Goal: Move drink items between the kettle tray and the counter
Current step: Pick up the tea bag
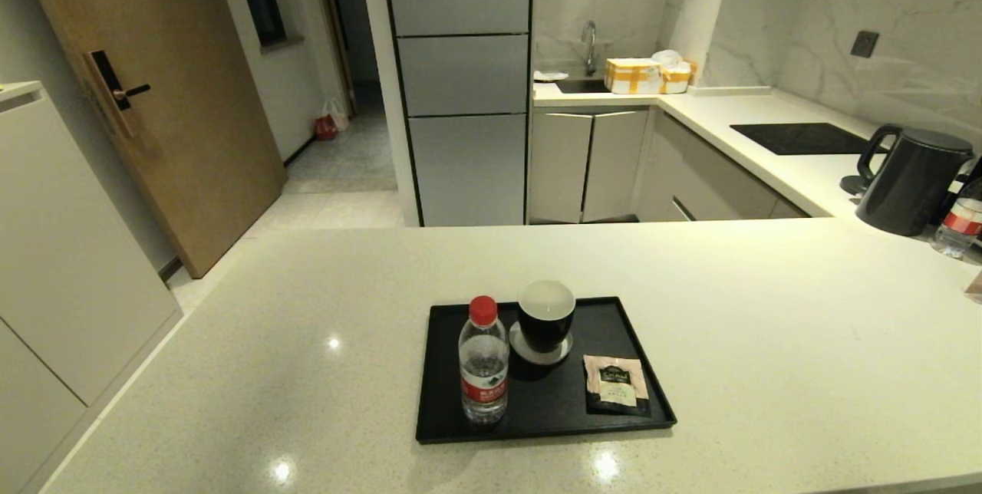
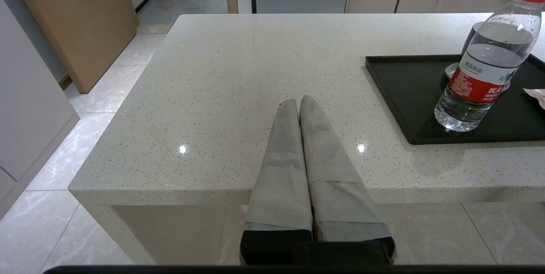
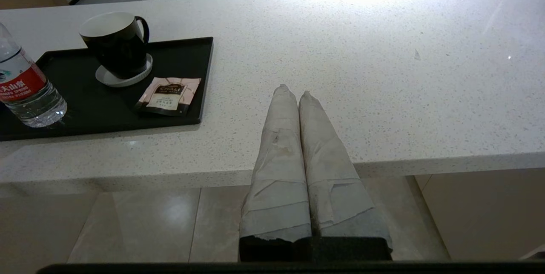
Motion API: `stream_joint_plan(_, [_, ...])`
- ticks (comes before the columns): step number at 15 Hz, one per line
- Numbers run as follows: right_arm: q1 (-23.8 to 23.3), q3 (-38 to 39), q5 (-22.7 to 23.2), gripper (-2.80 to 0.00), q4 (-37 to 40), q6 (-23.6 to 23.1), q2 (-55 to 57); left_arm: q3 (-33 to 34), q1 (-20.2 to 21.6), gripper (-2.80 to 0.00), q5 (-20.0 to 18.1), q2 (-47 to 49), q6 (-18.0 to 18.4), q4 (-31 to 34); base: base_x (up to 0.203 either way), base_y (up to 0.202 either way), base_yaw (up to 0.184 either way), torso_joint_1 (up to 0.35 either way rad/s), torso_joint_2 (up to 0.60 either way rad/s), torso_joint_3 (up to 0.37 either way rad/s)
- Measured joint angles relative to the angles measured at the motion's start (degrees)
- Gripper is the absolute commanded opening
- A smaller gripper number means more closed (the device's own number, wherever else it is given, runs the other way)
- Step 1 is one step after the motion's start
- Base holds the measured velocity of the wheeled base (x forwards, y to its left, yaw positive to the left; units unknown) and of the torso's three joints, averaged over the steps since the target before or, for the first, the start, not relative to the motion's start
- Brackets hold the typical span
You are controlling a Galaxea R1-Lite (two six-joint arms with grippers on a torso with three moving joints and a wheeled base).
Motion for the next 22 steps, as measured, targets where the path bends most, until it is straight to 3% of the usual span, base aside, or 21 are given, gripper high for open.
stream_joint_plan(7, [0.0,0.0,0.4,-2.8,-0.4,-1.9,0.0,0.0,0.0,-2.8,-0.2,0.0,1.6,0.7,0.0,0.0,0.0,0.0,0.0,0.0])
stream_joint_plan(12, [0.0,-1.3,0.6,-2.8,0.4,-3.1,0.3,-0.1,0.0,-2.8,-2.0,0.0,9.3,1.1,0.0,0.0,0.0,0.0,0.0,0.0])
stream_joint_plan(14, [0.0,-6.5,1.0,-2.8,1.0,-2.0,2.7,-0.1,-0.1,-2.8,-1.8,0.0,8.4,0.8,0.0,0.0,0.0,0.0,0.0,0.0])
stream_joint_plan(16, [0.0,-16.9,1.4,-2.8,3.6,0.5,8.2,0.0,-0.1,-2.8,-1.1,0.0,4.2,0.8,0.0,0.0,0.0,0.0,0.0,0.0])
stream_joint_plan(19, [0.0,-31.9,3.3,-2.8,18.9,2.7,19.9,0.0,0.0,-2.8,0.1,0.0,1.2,0.7,0.0,0.0,0.0,0.0,0.0,0.0])
stream_joint_plan(22, [0.1,-38.1,8.1,-2.8,29.0,3.1,34.9,0.0,-0.1,-2.8,0.2,0.0,1.2,0.7,0.0,0.0,0.0,0.0,0.0,0.0])
